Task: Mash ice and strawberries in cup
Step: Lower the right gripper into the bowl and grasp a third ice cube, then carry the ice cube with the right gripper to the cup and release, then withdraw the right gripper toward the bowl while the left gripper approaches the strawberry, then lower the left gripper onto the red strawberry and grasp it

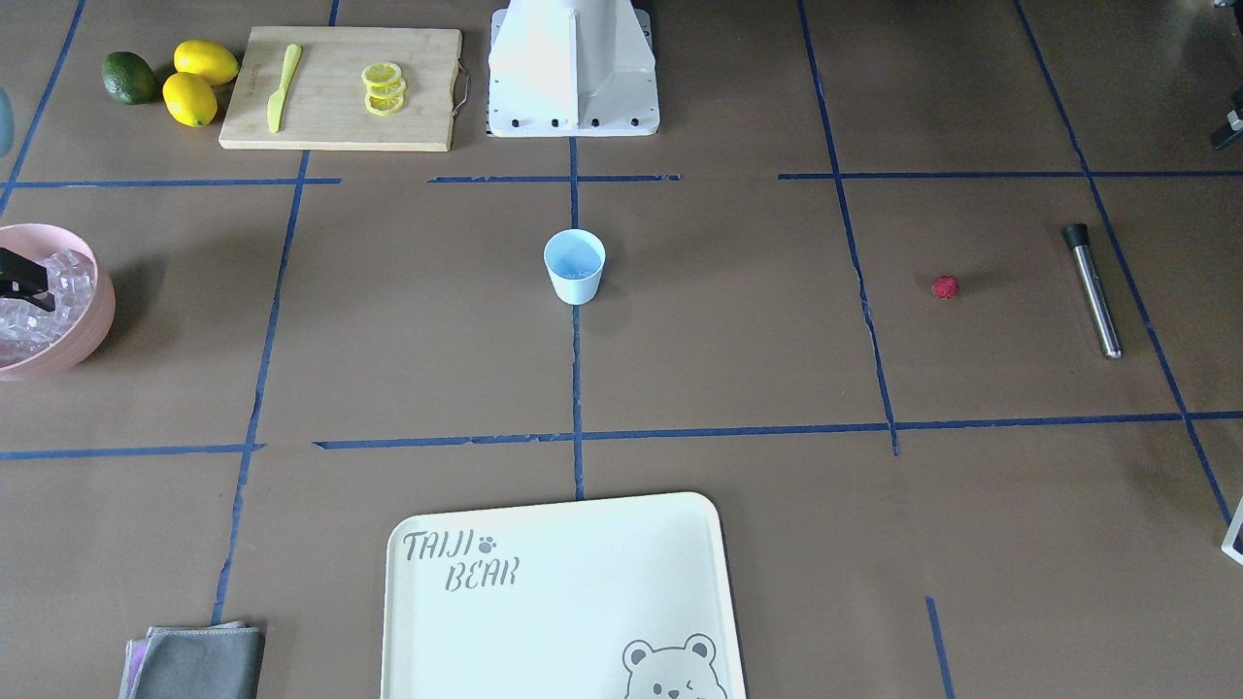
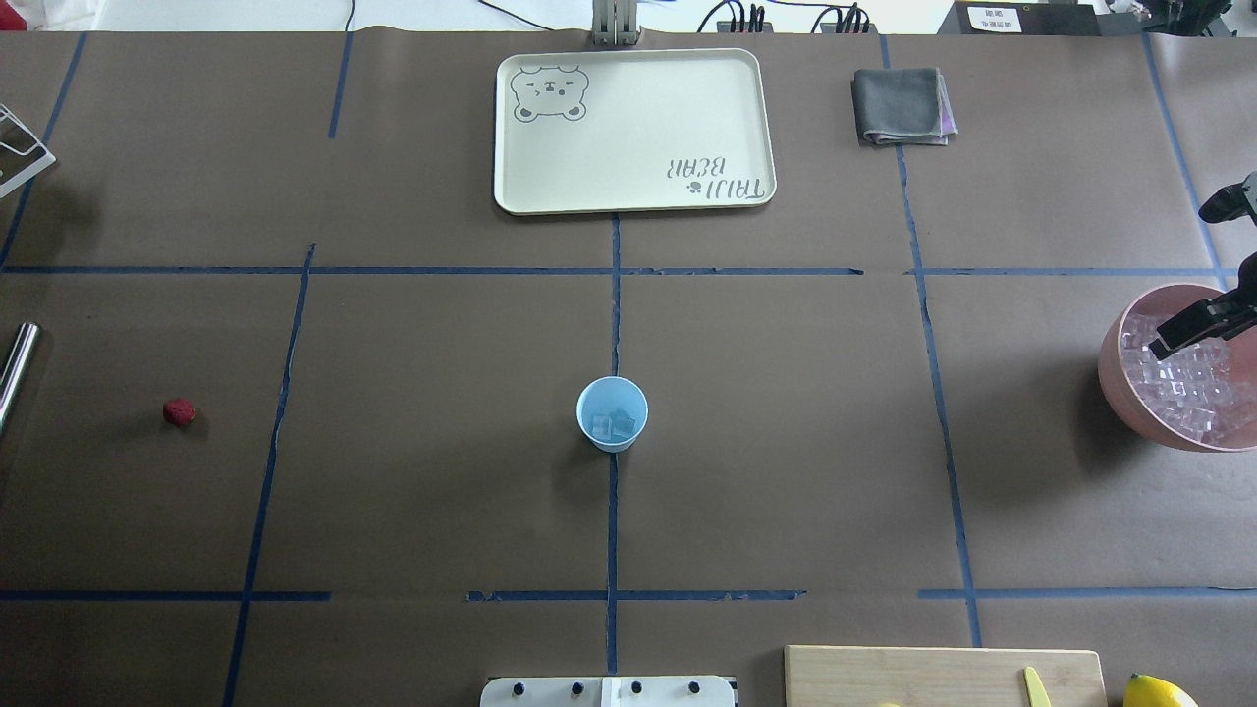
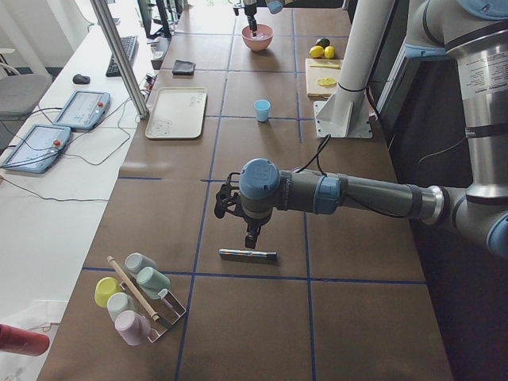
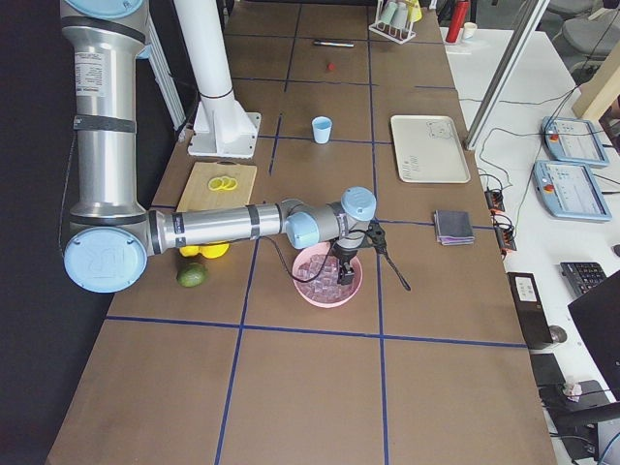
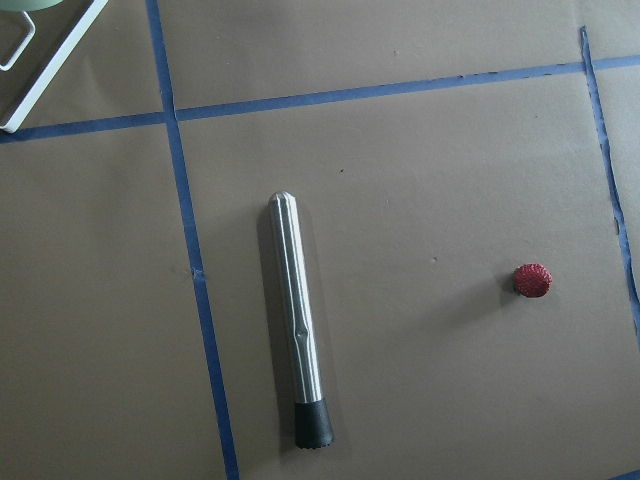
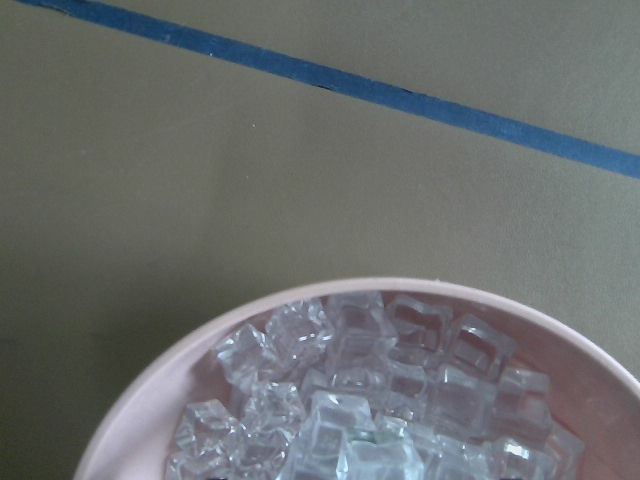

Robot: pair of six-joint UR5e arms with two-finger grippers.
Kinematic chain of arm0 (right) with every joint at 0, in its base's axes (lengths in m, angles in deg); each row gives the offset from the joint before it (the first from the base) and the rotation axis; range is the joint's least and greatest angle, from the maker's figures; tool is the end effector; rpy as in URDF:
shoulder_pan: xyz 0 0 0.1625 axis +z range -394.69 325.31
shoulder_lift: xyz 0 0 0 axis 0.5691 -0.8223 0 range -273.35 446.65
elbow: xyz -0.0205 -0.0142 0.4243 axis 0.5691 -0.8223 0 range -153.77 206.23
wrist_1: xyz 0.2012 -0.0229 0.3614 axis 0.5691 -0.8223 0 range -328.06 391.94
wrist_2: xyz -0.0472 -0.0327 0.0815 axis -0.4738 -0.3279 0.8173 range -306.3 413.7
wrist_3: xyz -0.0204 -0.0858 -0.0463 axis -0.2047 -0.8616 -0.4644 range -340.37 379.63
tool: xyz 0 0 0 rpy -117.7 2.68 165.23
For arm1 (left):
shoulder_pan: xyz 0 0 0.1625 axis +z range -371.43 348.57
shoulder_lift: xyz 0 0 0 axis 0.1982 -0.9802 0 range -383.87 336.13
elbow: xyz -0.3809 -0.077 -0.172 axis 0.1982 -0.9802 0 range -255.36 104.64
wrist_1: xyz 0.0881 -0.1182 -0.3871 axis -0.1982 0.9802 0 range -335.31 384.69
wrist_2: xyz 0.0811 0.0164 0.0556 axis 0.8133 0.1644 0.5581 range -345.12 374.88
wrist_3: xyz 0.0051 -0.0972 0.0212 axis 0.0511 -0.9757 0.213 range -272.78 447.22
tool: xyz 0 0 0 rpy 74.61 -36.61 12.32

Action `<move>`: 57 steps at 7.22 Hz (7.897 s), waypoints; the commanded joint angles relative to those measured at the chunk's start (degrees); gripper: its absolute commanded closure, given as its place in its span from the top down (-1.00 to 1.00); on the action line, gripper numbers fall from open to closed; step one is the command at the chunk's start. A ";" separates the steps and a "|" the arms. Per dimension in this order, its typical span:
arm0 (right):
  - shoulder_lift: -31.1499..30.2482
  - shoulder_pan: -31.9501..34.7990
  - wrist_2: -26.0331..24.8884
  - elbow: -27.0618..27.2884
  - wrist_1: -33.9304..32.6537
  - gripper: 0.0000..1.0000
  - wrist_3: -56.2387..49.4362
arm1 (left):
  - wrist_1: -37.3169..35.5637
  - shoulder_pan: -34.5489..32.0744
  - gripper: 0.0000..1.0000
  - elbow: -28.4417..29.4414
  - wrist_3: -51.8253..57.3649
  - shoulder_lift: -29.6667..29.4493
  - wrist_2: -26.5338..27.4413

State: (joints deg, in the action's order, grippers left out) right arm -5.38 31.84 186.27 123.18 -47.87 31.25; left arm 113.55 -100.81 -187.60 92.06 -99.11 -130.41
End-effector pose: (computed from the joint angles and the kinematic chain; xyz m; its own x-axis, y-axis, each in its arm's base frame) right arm -0.1351 -0.4768 0.5984 0.6703 -0.2674 0.6922 0.2547 0.9590 0.1239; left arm -0.0472 -0.3864 0.5678 0.5655 0.1804 -0.8048 -0.0587 0.9821 0.1789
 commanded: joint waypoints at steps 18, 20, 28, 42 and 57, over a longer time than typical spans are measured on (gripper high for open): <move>27.20 -30.22 -13.05 20.05 -11.86 -1.00 65.27 | 0.00 0.00 1.00 -0.44 0.00 0.00 -0.09; 36.96 -39.50 -21.97 13.13 -11.60 -1.00 76.05 | 0.00 0.00 1.00 -0.27 0.00 0.00 -2.18; 41.75 -42.70 -27.79 3.95 -6.06 -0.98 77.59 | 0.00 0.09 1.00 -0.44 0.00 0.00 -2.55; 11.38 -10.84 -2.42 22.14 -7.12 1.00 46.20 | 26.01 34.22 1.00 -0.79 -50.24 -5.70 16.82; -1.23 8.80 0.32 21.27 -20.30 1.00 -1.69 | 29.44 43.86 0.99 12.83 -58.97 -13.80 26.72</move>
State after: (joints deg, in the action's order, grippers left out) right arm -6.78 40.67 186.53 144.52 -68.17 29.49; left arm 143.00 -56.96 -175.07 33.08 -113.18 -103.54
